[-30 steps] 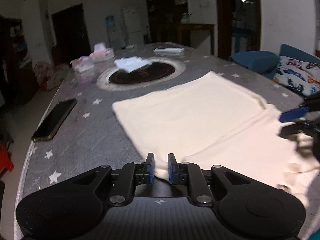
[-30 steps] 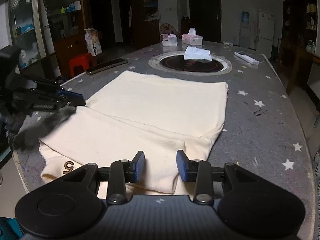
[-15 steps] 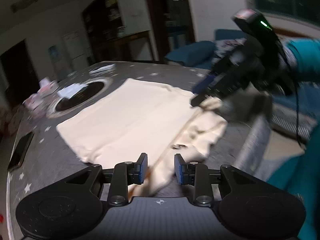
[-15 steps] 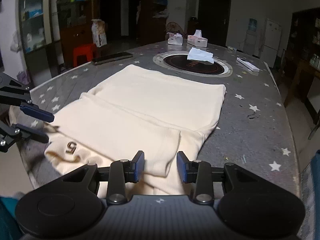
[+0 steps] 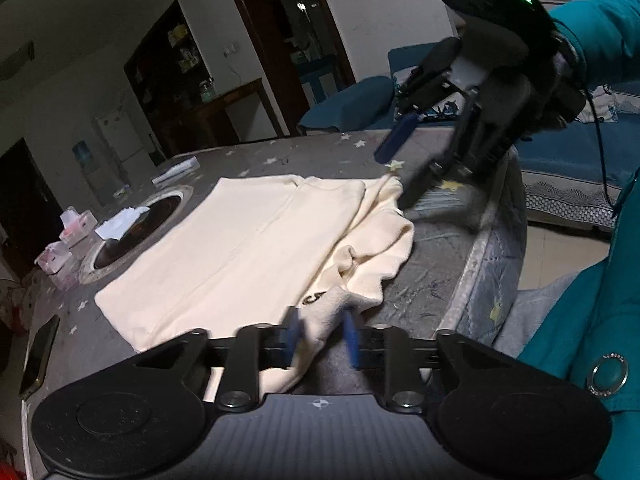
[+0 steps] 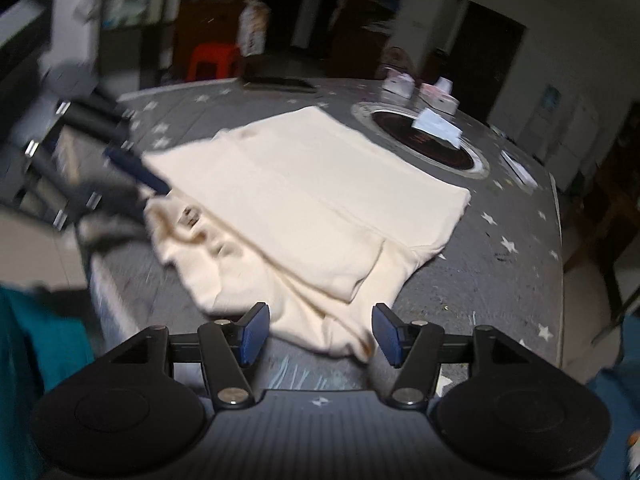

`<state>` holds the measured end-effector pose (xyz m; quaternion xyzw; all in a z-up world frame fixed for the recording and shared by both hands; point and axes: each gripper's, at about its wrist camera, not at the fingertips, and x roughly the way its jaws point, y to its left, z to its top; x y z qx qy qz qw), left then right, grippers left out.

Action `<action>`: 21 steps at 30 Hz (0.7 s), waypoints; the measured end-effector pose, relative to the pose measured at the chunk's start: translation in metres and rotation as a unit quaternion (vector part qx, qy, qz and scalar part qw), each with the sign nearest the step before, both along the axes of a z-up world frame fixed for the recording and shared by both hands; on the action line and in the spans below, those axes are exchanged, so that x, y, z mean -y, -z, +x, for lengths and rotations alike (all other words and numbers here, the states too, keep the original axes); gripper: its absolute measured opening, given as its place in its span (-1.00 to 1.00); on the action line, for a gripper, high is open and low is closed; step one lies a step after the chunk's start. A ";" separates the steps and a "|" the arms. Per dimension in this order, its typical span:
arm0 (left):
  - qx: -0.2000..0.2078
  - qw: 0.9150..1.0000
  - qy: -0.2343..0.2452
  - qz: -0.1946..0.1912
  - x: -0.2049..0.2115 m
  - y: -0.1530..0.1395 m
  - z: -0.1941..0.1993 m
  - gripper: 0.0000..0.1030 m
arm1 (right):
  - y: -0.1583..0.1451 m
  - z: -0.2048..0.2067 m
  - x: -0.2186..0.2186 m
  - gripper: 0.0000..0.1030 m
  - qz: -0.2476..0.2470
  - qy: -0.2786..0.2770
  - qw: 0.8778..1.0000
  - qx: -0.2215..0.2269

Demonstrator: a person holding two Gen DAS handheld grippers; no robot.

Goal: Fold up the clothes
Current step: 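Grasp the hem with the left gripper while the right gripper holds the other hem corner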

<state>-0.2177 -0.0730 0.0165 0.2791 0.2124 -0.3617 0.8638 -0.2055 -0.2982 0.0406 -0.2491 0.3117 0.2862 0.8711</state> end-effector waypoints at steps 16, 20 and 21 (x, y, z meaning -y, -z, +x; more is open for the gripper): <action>-0.042 0.992 -0.065 -0.100 -0.021 -0.030 0.052 -0.88 | 0.021 0.006 -0.028 0.02 -0.008 -0.090 0.994 0.060; -0.061 0.990 -0.074 -0.105 -0.026 -0.027 0.058 -0.87 | 0.021 0.024 -0.031 -0.45 0.026 -0.085 0.996 0.025; -0.064 0.990 -0.076 -0.102 -0.027 -0.026 0.057 -0.84 | 0.020 0.028 -0.030 -0.55 0.034 -0.081 0.996 0.014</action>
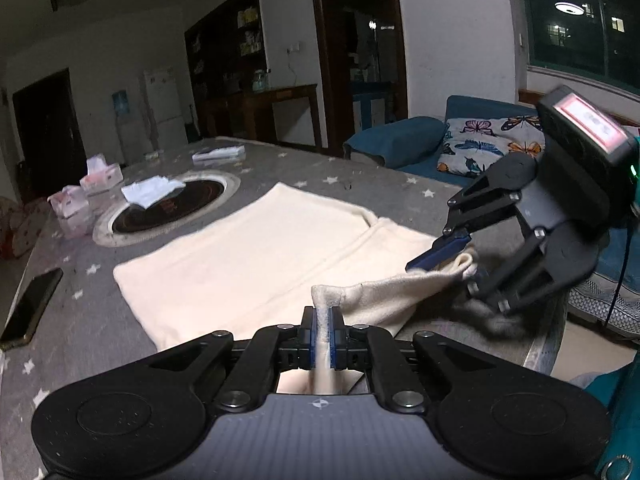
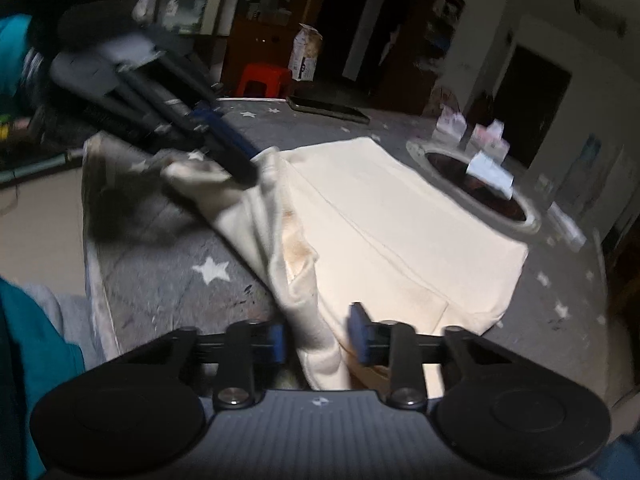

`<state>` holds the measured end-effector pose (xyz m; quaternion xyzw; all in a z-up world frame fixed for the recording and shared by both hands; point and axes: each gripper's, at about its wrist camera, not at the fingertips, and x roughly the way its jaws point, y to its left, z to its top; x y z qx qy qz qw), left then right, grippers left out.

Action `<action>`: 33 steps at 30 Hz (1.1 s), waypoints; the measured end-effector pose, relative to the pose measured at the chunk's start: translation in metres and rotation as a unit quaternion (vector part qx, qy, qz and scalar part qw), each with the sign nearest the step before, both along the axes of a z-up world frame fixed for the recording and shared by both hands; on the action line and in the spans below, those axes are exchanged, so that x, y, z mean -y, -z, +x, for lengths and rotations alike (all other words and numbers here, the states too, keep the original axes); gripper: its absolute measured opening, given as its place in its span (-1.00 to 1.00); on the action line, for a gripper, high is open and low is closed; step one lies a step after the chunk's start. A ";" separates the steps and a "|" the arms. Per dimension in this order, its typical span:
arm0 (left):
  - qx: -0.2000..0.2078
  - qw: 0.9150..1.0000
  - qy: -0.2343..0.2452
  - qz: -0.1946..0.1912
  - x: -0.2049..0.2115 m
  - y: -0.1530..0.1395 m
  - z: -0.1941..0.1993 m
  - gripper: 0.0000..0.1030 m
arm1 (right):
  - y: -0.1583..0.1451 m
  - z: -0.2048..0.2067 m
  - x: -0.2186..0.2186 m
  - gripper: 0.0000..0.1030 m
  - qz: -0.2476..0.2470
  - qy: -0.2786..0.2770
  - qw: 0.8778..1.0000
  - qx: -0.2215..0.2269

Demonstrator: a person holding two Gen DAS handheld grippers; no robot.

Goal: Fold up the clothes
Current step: 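Grasp the hem with the left gripper while the right gripper holds the other hem corner, then lift the hem with both grippers and fold it over toward the collar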

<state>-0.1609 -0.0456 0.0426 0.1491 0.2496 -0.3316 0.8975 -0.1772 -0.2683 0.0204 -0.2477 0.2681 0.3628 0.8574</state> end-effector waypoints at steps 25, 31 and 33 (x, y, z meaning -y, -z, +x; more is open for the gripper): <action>0.057 0.992 0.016 0.108 -0.003 0.028 -0.041 -0.83 | -0.025 0.017 0.010 -0.76 0.074 0.057 0.994 -0.052; 0.060 0.995 0.011 0.078 -0.014 0.009 -0.052 -0.87 | -0.031 -0.002 0.012 -0.78 0.082 0.048 0.995 -0.039; 0.056 0.996 0.016 0.065 -0.019 0.000 -0.063 -0.87 | -0.038 -0.013 0.014 -0.78 0.080 0.035 0.995 -0.040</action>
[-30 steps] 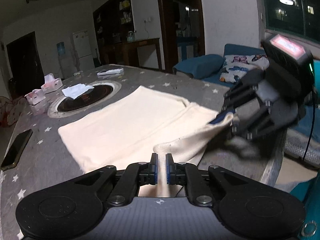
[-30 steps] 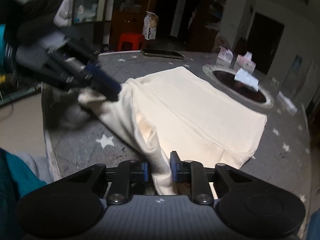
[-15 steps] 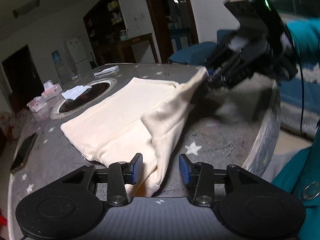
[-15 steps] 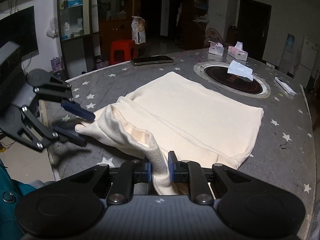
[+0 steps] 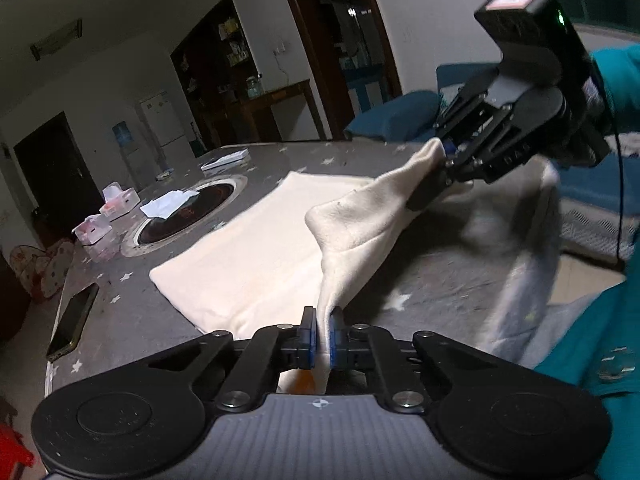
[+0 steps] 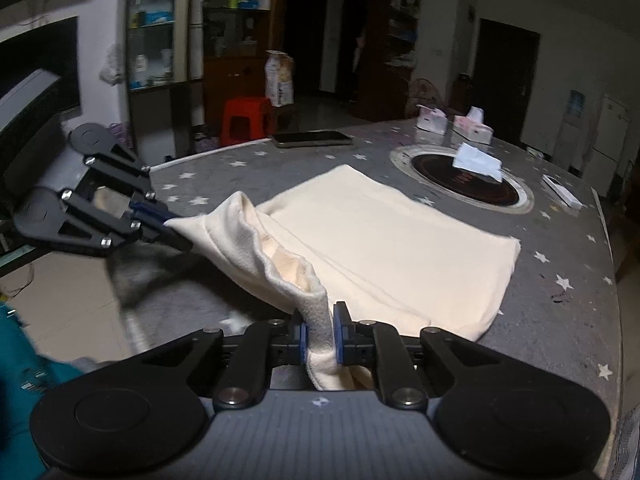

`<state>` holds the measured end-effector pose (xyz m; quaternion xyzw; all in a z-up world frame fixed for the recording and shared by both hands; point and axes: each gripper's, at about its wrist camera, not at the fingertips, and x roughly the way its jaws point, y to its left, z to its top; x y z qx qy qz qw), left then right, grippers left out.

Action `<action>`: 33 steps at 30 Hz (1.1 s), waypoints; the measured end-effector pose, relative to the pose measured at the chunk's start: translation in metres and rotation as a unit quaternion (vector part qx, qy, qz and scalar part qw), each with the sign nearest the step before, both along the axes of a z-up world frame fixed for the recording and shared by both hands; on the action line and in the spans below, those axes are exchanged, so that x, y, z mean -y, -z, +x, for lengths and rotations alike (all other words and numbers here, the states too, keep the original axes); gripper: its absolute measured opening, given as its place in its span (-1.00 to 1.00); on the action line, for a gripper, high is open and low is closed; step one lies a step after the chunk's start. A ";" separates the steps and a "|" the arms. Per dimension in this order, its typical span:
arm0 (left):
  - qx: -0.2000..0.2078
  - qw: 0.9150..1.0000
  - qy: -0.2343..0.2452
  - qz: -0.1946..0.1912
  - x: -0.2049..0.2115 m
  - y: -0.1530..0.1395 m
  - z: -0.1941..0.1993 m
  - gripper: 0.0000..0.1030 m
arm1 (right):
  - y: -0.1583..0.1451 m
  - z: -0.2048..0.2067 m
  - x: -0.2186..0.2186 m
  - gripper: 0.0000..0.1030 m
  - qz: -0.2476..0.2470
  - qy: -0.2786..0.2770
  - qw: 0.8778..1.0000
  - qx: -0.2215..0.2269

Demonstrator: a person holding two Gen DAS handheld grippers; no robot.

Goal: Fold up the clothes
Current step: 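Lift the hem with both grippers and fold it over toward the collar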

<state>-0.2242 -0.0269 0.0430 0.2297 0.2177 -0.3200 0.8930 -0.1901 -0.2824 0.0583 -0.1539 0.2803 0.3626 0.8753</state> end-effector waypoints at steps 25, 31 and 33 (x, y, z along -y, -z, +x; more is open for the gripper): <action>-0.022 0.999 -0.022 -0.022 0.000 -0.039 0.108 -0.88 | -0.047 0.079 -0.015 -0.82 -0.036 -0.024 0.999 -0.015; -0.053 0.995 -0.082 -0.011 0.009 -0.001 0.168 -0.87 | -0.003 0.131 -0.025 -0.79 -0.035 0.033 0.998 -0.042; -0.059 0.993 -0.103 -0.014 0.010 0.010 0.178 -0.87 | 0.010 0.137 -0.025 -0.72 -0.023 0.058 0.997 -0.043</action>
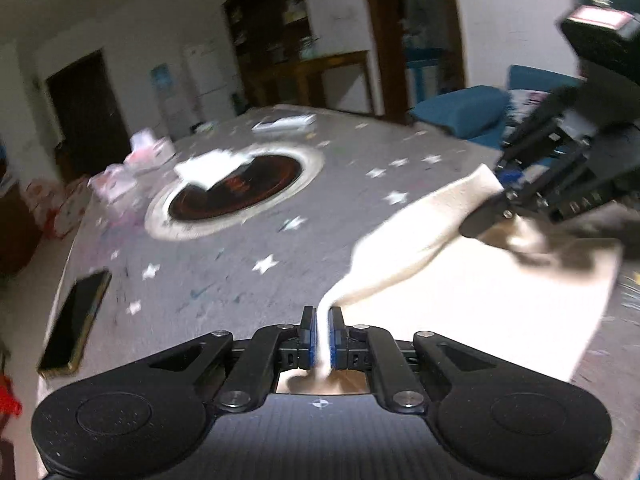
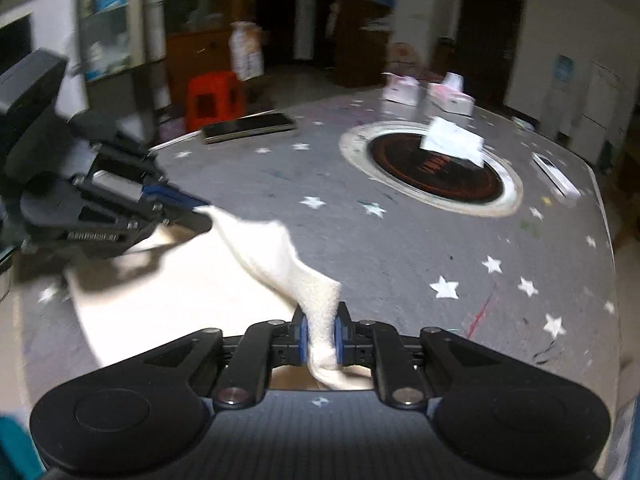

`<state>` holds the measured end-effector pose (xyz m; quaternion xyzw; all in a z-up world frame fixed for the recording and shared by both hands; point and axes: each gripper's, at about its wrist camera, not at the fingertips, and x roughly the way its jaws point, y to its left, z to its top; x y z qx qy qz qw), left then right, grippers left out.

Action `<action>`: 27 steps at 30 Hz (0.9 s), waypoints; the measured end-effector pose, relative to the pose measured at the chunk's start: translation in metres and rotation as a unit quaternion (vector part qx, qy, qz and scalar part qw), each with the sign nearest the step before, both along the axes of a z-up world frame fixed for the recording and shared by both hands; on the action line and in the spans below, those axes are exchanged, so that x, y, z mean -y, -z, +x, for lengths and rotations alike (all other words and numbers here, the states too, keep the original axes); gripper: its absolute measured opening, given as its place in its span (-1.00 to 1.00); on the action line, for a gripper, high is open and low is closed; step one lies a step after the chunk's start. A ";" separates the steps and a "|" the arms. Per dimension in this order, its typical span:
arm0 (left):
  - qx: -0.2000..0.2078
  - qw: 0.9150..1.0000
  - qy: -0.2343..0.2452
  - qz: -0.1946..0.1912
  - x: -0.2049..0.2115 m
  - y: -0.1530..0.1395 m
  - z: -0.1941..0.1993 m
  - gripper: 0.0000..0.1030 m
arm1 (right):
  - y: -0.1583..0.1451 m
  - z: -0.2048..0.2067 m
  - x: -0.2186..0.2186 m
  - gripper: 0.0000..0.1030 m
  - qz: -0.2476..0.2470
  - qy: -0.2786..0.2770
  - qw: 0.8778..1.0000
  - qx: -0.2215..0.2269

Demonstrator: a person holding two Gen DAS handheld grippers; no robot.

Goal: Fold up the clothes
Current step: 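Lift the hem with both grippers and fold it over toward the collar, then release the folded hem by opening both grippers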

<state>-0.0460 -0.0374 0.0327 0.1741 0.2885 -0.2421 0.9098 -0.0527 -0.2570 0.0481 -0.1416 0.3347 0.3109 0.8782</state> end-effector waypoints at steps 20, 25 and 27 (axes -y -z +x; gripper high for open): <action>0.013 0.997 -0.078 -0.023 -0.006 0.001 0.008 -0.52 | 0.017 -0.019 0.031 -0.63 0.066 0.103 0.993 -0.009; 0.018 0.996 -0.066 -0.052 -0.007 -0.017 -0.002 -0.57 | 0.016 -0.003 0.035 -0.70 0.077 0.132 0.988 -0.022; 0.006 0.997 -0.040 -0.068 0.000 -0.019 -0.006 -0.57 | 0.012 -0.004 0.031 -0.70 0.082 0.122 0.989 -0.018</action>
